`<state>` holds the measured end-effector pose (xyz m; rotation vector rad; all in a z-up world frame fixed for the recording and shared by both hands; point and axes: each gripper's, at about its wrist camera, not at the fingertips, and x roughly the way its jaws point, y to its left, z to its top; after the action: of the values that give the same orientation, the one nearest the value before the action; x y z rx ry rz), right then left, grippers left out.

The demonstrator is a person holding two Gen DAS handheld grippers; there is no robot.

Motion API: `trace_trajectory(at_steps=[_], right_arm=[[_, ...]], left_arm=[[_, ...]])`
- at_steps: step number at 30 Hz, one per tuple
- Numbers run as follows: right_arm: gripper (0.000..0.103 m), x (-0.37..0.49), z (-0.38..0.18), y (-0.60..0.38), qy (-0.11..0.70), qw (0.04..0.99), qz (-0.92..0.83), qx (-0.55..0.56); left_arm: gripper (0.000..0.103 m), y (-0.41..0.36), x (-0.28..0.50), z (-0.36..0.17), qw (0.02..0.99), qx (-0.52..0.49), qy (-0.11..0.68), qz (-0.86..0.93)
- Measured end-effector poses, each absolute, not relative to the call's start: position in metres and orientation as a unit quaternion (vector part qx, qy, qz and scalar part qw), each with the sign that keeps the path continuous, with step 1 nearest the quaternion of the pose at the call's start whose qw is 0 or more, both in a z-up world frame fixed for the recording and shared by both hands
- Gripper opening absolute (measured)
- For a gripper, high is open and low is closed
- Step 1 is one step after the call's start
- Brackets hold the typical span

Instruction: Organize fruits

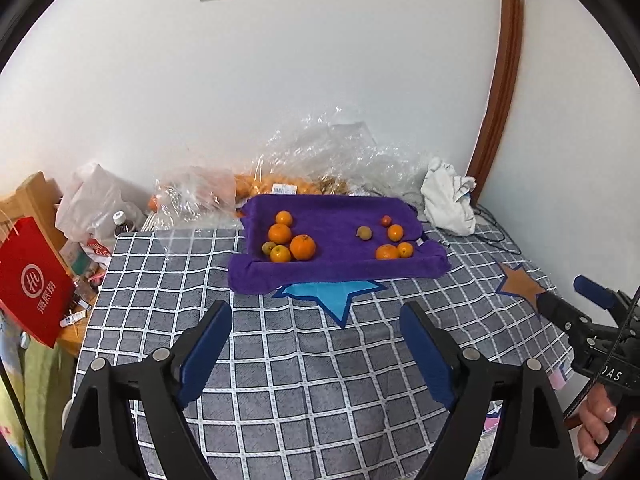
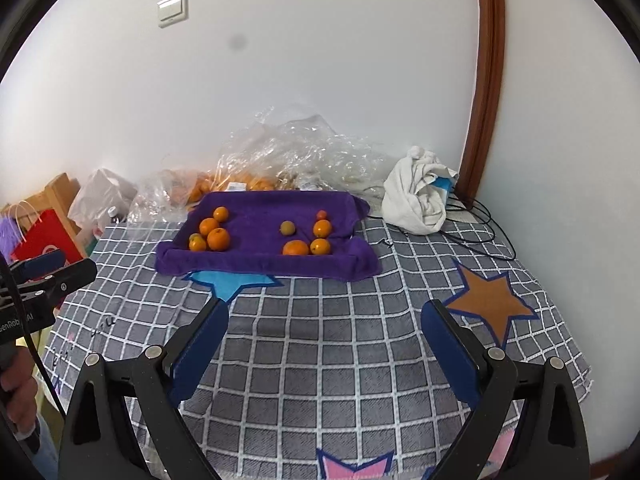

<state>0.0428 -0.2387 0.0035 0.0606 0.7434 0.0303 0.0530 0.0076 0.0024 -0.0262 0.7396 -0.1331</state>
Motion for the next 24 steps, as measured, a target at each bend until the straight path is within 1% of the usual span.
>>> trace_trajectory(at_steps=[4, 9, 24], right_arm=[[0.096, 0.028, 0.008, -0.24, 0.357, 0.932, 0.032, 0.047], [0.096, 0.014, 0.013, -0.241, 0.35, 0.936, 0.027, 0.036], [0.096, -0.004, 0.01, -0.247, 0.345, 0.937, 0.021, 0.041]], left_arm=[[0.086, 0.004, 0.039, 0.005, 0.934, -0.016, 0.35, -0.065], [0.086, 0.001, 0.031, 0.008, 0.935, -0.024, 0.349, -0.063], [0.086, -0.009, 0.024, 0.006, 0.934, -0.021, 0.351, -0.062]])
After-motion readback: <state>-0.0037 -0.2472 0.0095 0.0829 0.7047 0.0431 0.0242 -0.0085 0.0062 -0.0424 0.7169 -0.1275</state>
